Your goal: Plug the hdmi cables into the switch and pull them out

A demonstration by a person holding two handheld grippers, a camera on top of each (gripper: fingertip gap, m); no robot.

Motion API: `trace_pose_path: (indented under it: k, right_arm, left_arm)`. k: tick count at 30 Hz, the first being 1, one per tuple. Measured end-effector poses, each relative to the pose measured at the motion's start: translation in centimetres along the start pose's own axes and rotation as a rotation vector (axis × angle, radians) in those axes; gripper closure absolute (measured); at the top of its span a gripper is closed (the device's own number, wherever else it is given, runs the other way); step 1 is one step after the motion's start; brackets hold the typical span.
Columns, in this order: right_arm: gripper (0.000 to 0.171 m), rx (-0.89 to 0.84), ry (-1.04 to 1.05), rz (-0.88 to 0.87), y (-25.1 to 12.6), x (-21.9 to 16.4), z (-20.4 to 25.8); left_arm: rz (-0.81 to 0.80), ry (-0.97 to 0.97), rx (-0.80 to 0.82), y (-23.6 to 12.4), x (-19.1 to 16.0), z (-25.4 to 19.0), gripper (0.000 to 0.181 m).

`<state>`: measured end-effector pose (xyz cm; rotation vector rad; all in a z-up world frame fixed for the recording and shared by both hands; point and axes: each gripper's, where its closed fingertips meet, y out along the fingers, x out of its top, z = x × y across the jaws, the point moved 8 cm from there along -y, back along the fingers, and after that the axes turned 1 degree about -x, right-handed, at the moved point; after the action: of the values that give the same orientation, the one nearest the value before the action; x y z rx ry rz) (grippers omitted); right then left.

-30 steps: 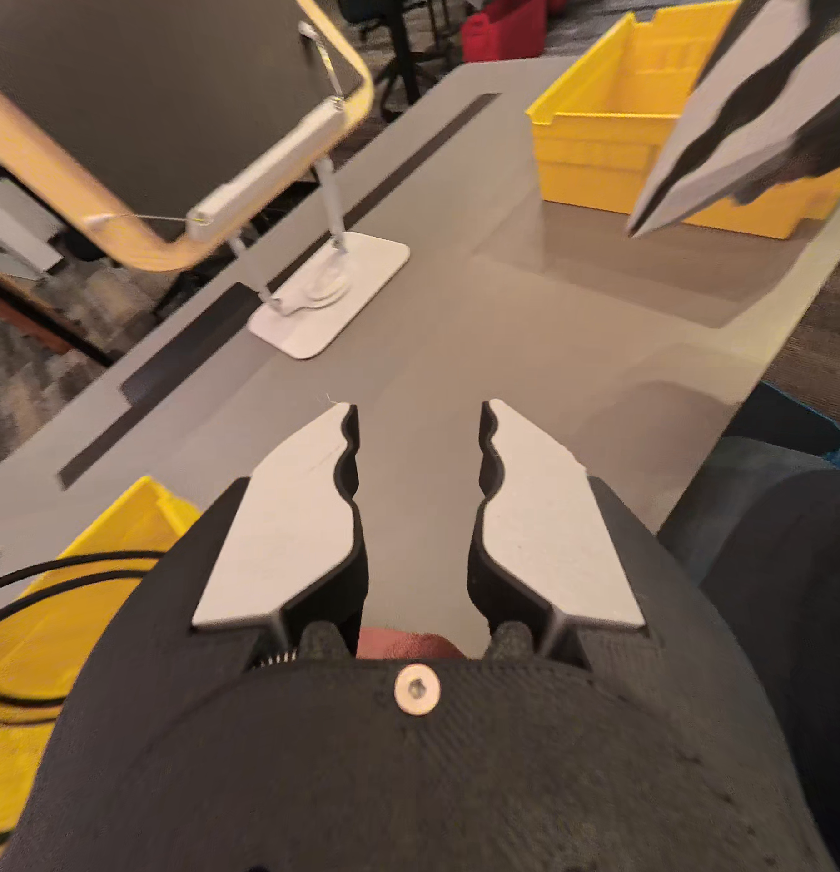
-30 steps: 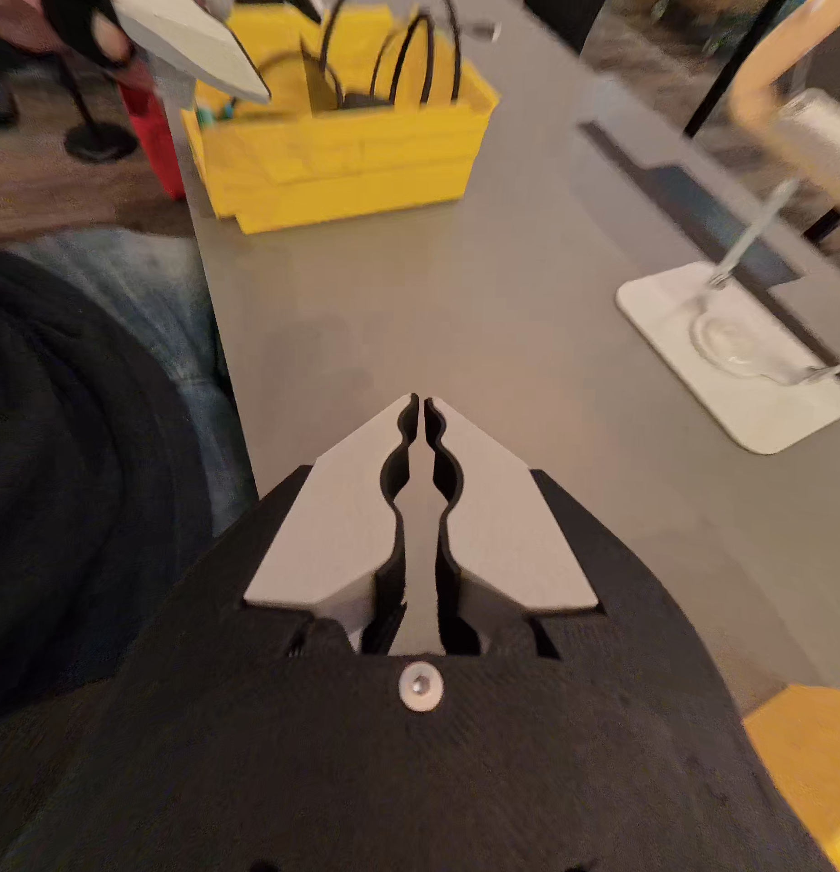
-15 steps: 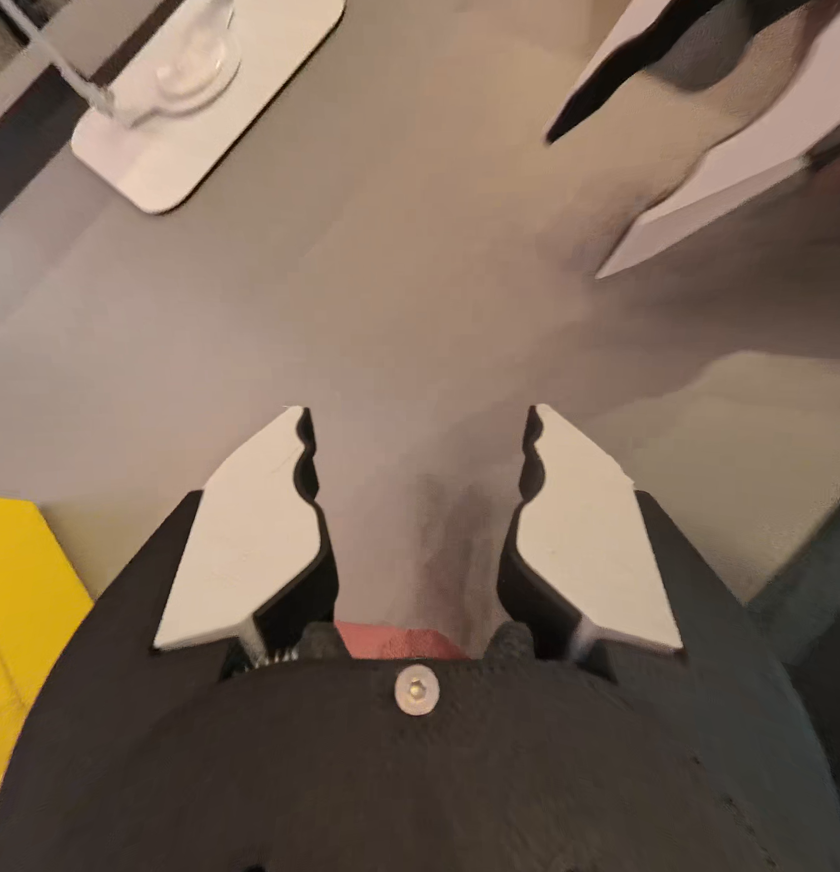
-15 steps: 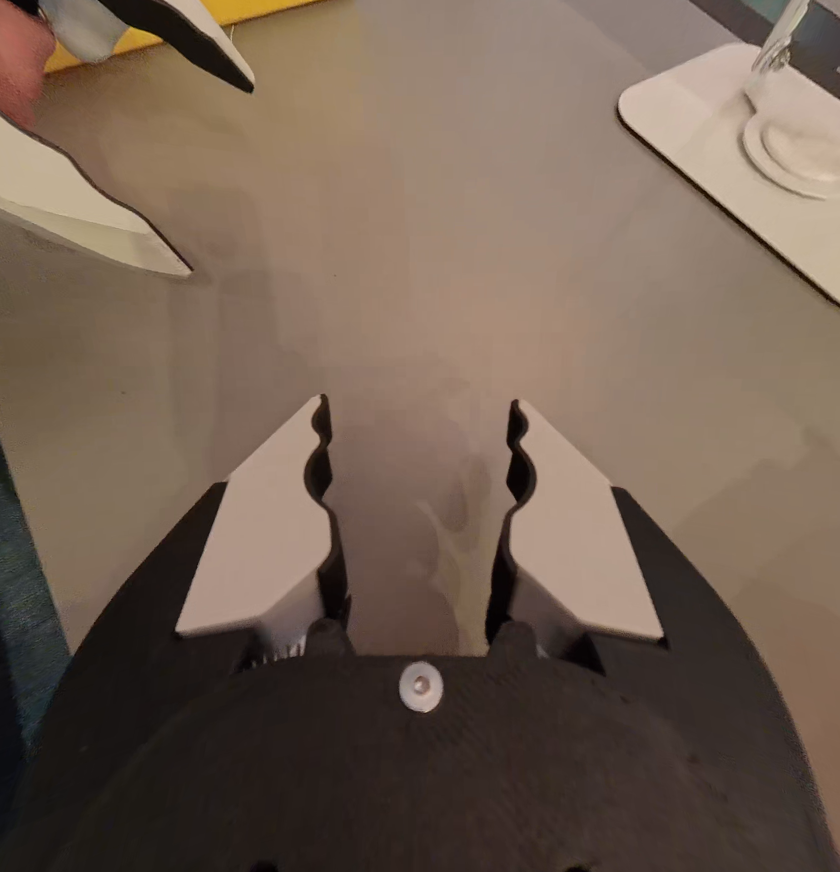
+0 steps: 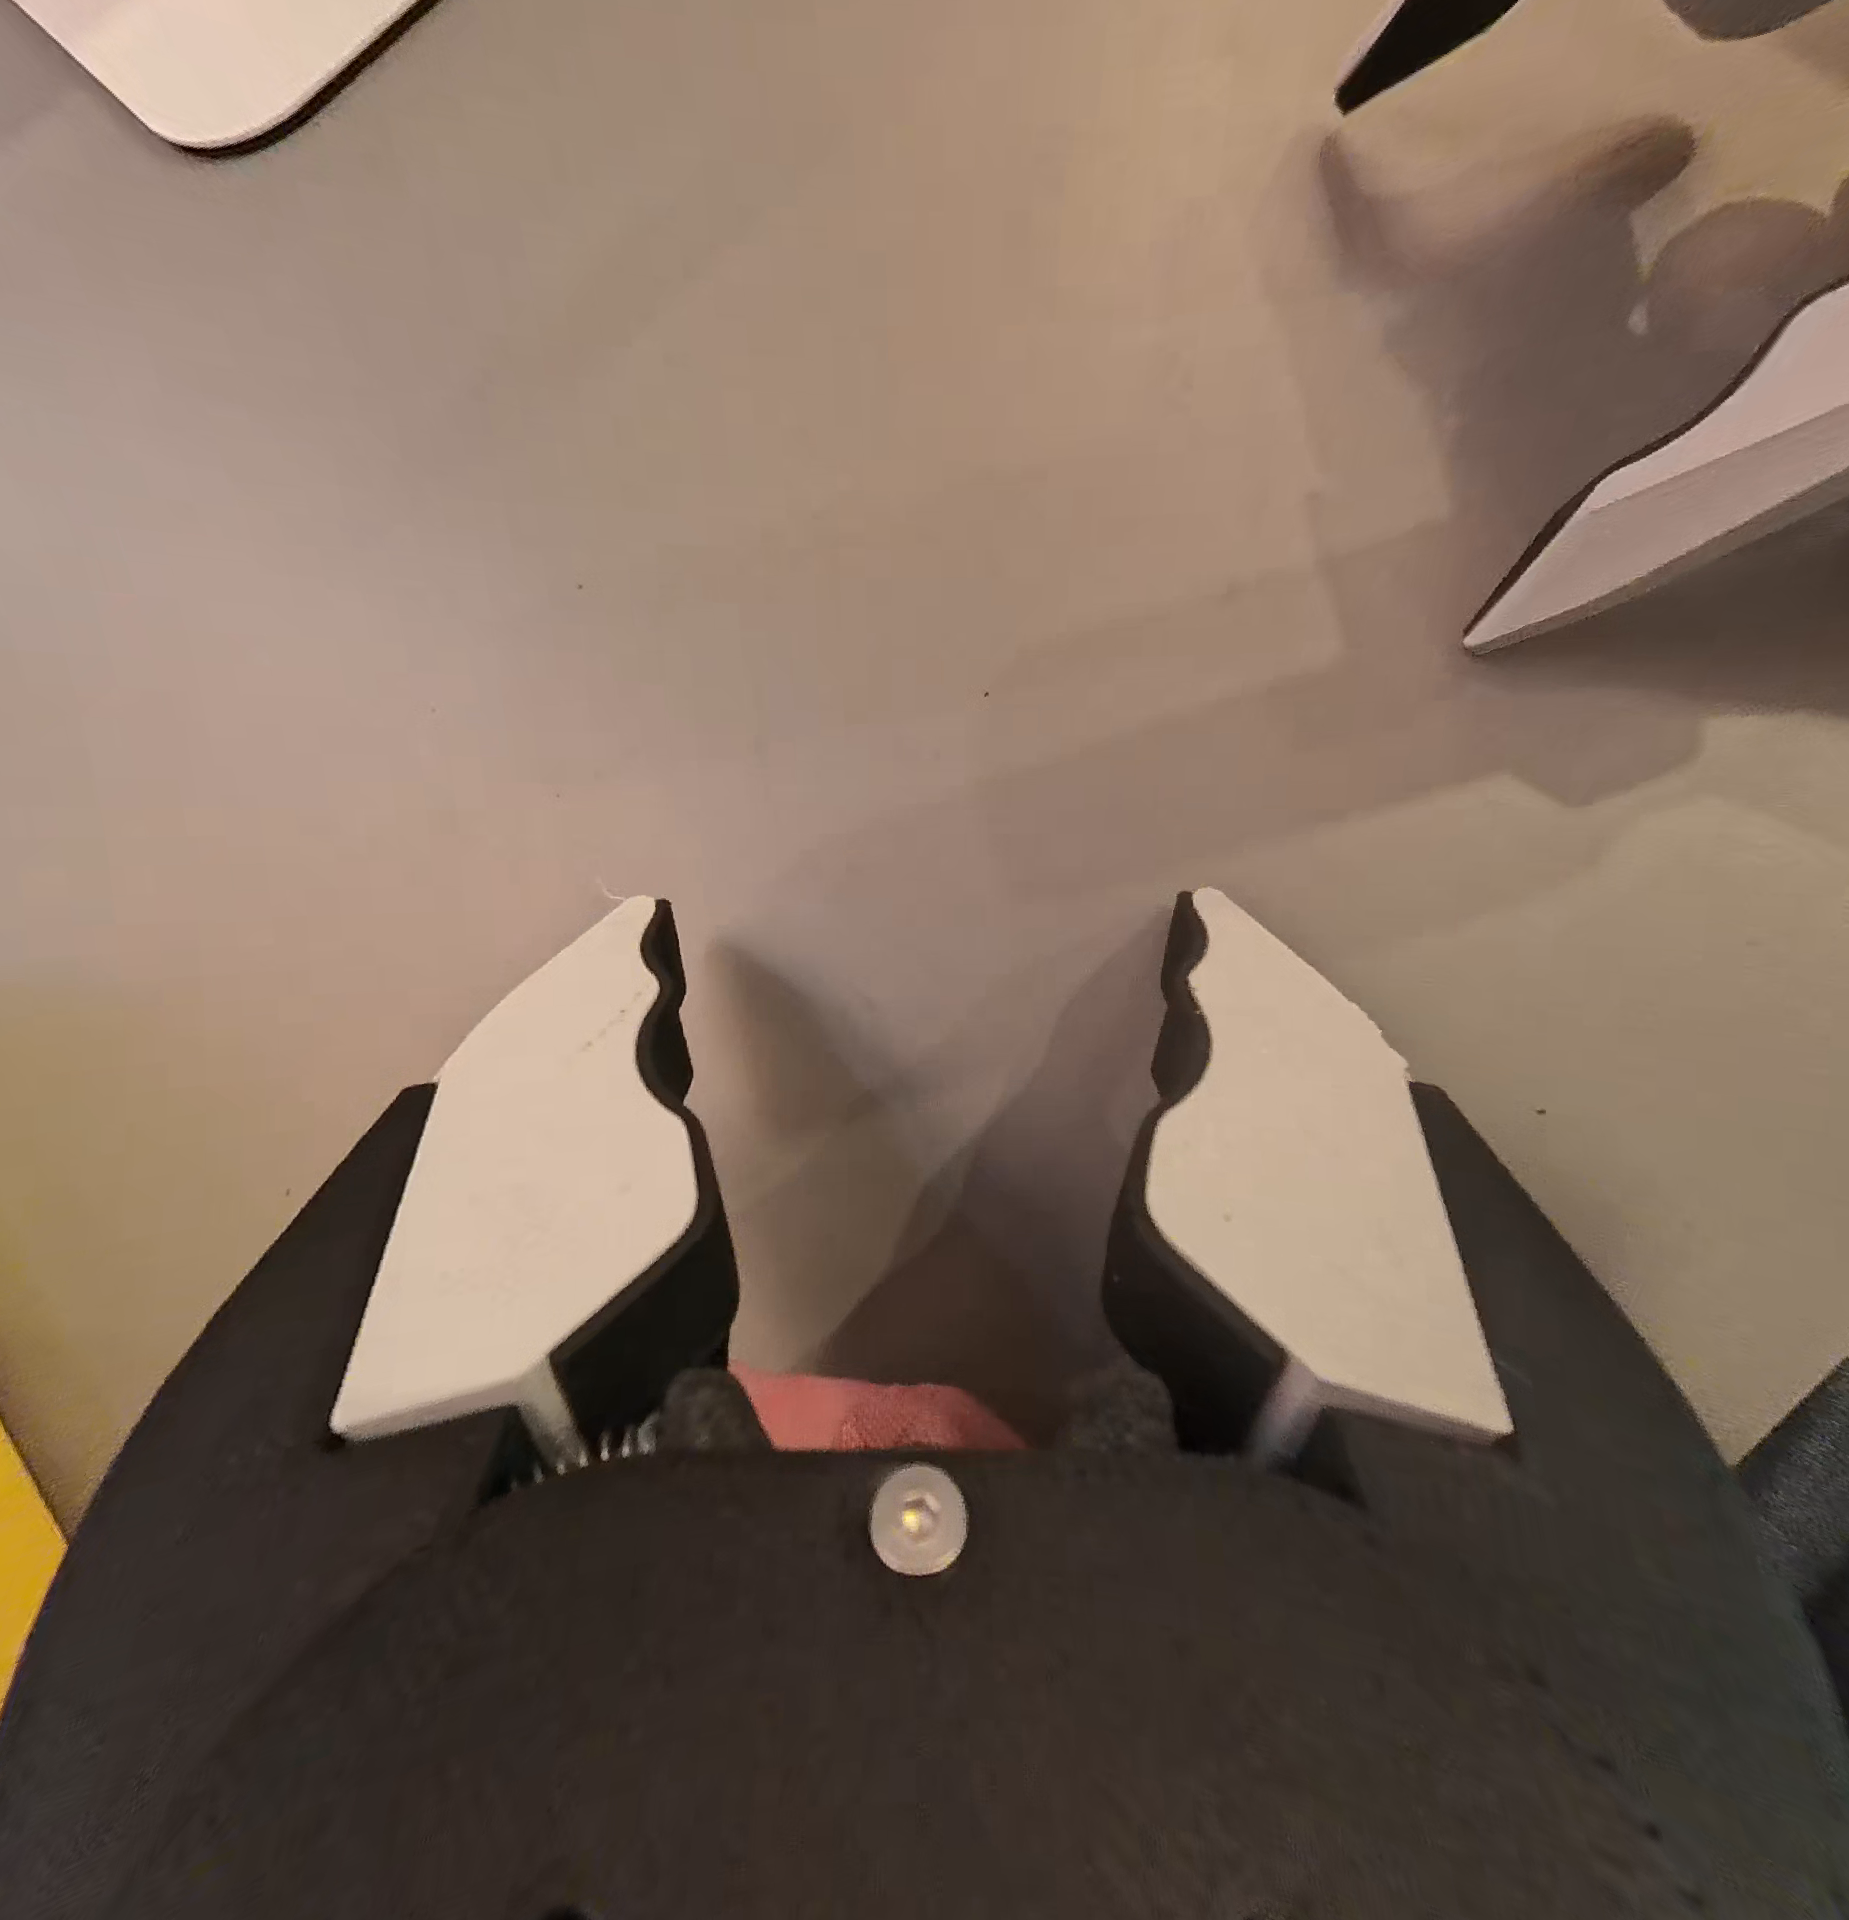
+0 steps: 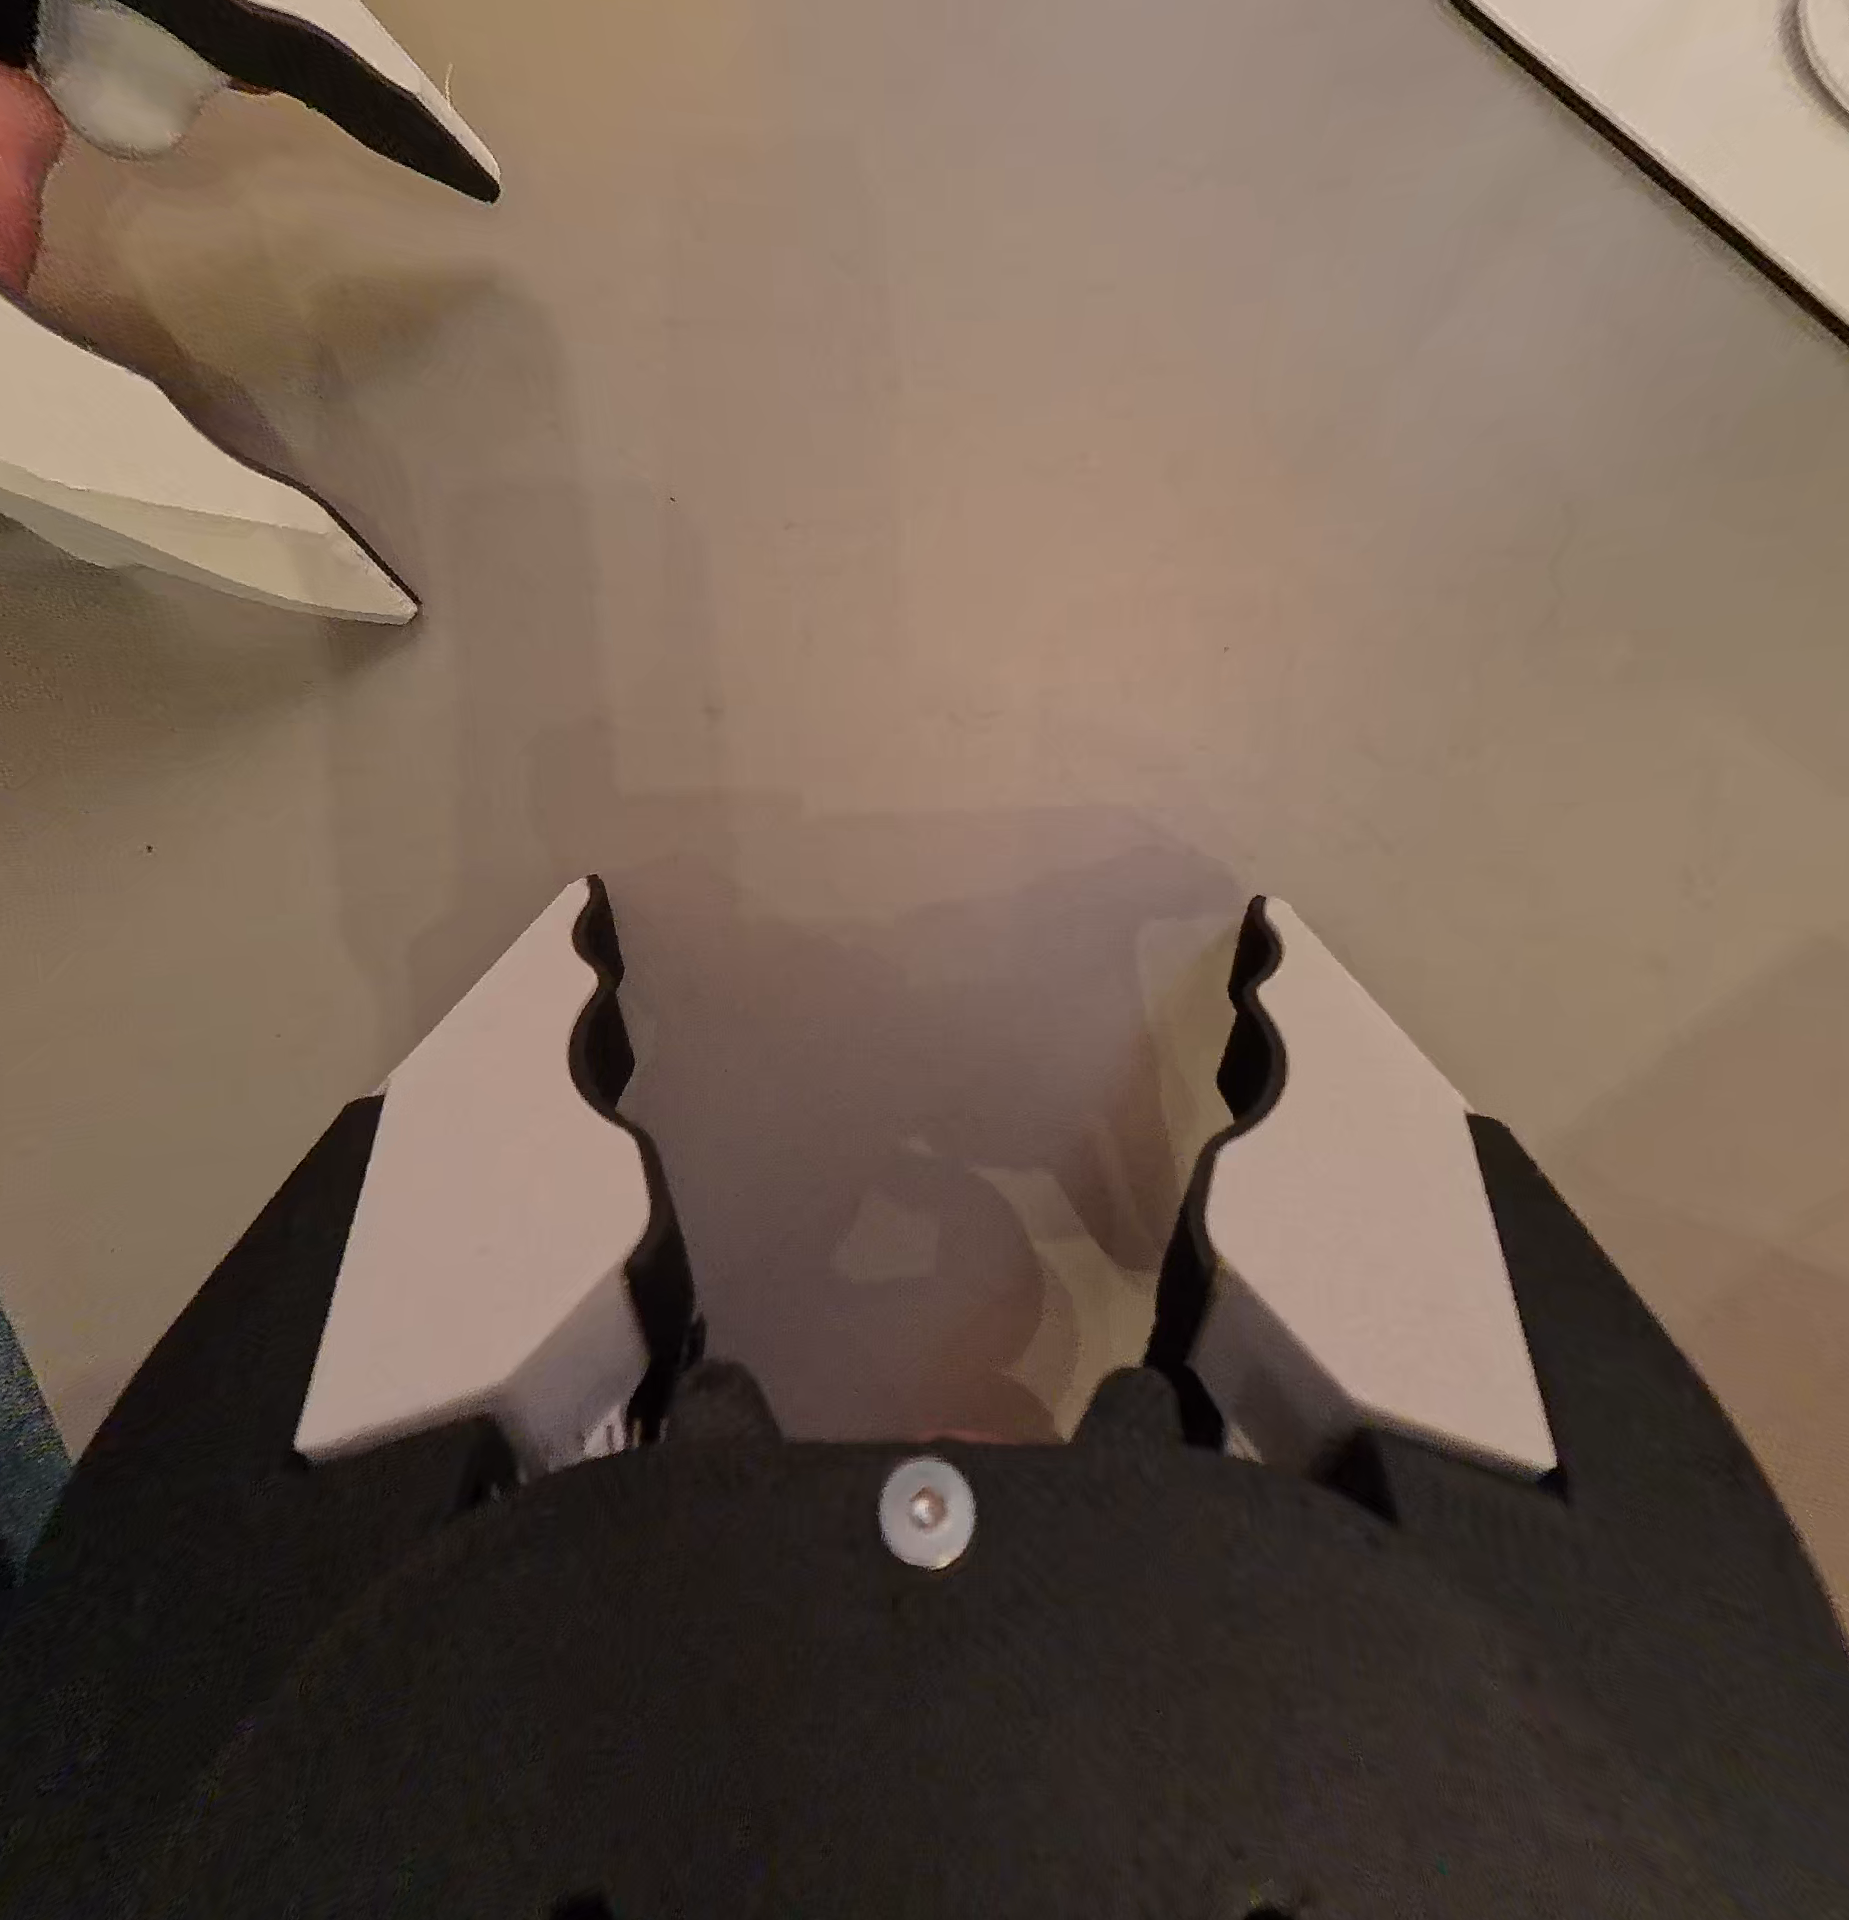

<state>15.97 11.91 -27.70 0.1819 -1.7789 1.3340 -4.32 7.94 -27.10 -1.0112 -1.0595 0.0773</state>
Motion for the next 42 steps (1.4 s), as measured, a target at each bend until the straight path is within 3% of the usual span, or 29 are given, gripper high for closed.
trace_pose_path:
  k: [9,14,15,20,23,28,34,42]
  right_arm:
    - [0.043,0.056,-0.027,0.029,0.2,0.0,0.3]
    - [0.011,0.096,-0.064,0.084,0.8,0.1,1.1]
    - [0.011,0.092,-0.059,0.088,0.9,0.2,1.1]
    - [0.011,0.095,-0.062,0.086,1.0,0.3,1.1]
    - [0.011,0.097,-0.065,0.083,1.0,0.3,1.0]
    - [0.012,0.096,-0.067,0.078,1.0,0.3,1.1]
    - [0.012,0.095,-0.067,0.075,1.0,0.2,1.1]
    - [0.013,0.095,-0.067,0.072,0.9,0.3,1.1]
  left_arm:
    - [0.005,0.053,-0.047,-0.9,-0.2,-1.0,0.096]
    - [-0.160,0.184,-0.051,-5.2,3.1,-2.0,0.100]
    - [-0.196,0.196,-0.046,-6.5,3.9,-1.7,0.101]
    - [-0.249,0.201,0.145,-12.1,5.4,4.6,0.102]
    - [-0.187,0.172,0.250,-14.7,4.3,10.0,0.105]
    - [-0.091,0.172,0.472,-17.9,1.3,17.8,0.127]
    - [0.078,0.178,0.503,-17.2,-1.6,24.1,0.137]
    - [0.183,0.348,0.614,-14.9,-1.6,28.3,0.119]
